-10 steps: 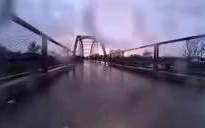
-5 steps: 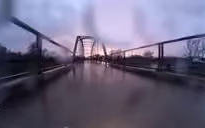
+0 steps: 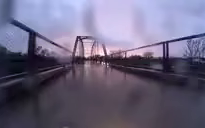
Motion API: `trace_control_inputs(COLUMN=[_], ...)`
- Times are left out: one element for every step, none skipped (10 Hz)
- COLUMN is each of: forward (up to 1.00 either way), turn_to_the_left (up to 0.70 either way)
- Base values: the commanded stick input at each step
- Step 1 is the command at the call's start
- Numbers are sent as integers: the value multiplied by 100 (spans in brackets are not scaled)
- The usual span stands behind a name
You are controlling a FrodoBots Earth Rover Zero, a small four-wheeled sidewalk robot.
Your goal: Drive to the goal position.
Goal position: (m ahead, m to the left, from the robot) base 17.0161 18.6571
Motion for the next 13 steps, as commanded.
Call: trace_control_inputs(forward=[70,70,70,70,70,70,70,70,70,70,70,70,70], turn_to_the_left=[0,0,0,0,0,0,0,0,0,0,0,0,0])
